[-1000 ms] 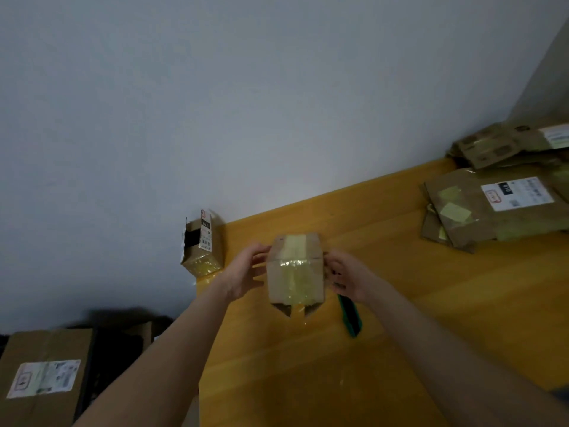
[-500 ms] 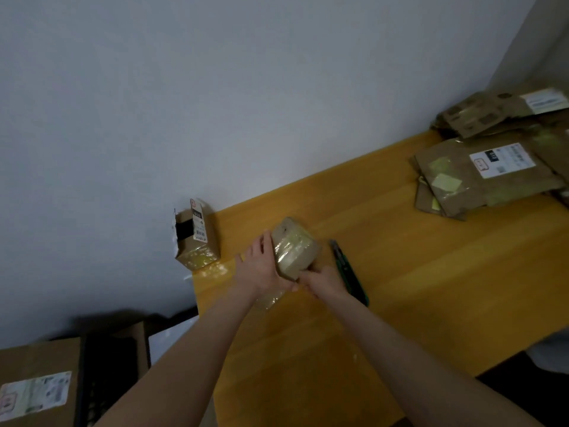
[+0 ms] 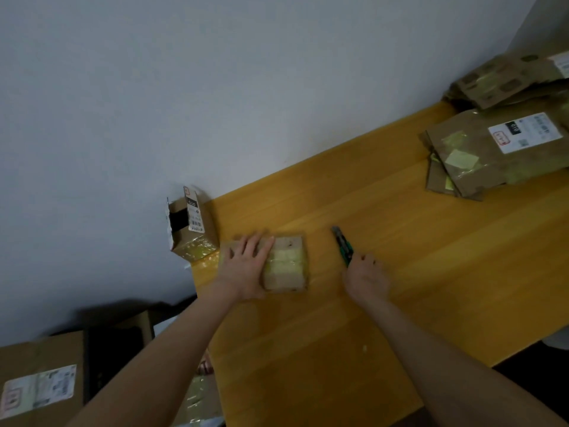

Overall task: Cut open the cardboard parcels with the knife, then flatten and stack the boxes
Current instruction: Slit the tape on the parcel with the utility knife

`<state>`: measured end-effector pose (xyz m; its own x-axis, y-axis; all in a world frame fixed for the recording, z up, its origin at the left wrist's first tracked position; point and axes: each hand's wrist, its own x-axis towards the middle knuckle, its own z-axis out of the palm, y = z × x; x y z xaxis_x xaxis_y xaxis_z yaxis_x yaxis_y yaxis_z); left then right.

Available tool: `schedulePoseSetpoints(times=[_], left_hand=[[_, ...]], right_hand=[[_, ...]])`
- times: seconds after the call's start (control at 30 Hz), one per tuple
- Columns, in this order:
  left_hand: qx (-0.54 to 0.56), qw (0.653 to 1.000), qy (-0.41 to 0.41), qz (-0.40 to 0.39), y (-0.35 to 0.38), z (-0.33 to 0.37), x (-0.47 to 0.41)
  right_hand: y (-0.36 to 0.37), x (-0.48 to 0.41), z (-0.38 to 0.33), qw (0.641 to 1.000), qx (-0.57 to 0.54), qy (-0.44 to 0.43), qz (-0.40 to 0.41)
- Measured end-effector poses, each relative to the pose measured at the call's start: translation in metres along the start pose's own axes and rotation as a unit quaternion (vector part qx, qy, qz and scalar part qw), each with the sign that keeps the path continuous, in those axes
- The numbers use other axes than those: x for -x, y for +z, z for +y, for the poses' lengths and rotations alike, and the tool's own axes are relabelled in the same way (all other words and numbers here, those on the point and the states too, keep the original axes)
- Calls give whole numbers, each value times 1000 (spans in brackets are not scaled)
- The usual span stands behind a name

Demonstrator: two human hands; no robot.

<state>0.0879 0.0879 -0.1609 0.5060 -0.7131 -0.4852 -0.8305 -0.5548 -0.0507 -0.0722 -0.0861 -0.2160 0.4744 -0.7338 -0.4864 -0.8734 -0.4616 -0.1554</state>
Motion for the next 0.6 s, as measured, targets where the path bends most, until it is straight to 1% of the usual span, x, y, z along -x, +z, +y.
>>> schedulePoseSetpoints(times=[0.03, 0.1, 0.17, 0.23, 0.3, 0.37, 0.4, 0.43, 0.5, 0.6], left_hand=[[34, 999, -6, 6, 2, 3, -1], [54, 998, -14, 18, 4, 7, -4], [53, 998, -18, 23, 3, 8, -5], [57, 998, -22, 17, 0, 7, -4], [60, 998, -27, 5, -1, 7, -3], [65, 997, -29, -3, -4, 9, -3], [67, 997, -30, -5, -6, 10, -3], [70, 997, -31, -4, -8, 11, -2], [77, 996, -34, -1, -9, 12, -2], [91, 995, -35, 9, -8, 12, -1]], right_hand=[[2, 0, -1, 1000, 5, -5, 8], [2, 1, -3, 1000, 15, -13, 14], [-1, 4, -5, 1000, 14, -9, -4], [-5, 8, -6, 999, -22, -11, -37], [-7, 14, -7, 989, -133, -24, -60], [-13, 22, -9, 955, -284, -39, -74], [-16, 28, -9, 939, -332, -51, -76], [-20, 34, -8, 931, -350, -68, -78], [-22, 46, -2, 931, -341, -103, -81], [-20, 57, 10, 941, -298, -132, -90]])
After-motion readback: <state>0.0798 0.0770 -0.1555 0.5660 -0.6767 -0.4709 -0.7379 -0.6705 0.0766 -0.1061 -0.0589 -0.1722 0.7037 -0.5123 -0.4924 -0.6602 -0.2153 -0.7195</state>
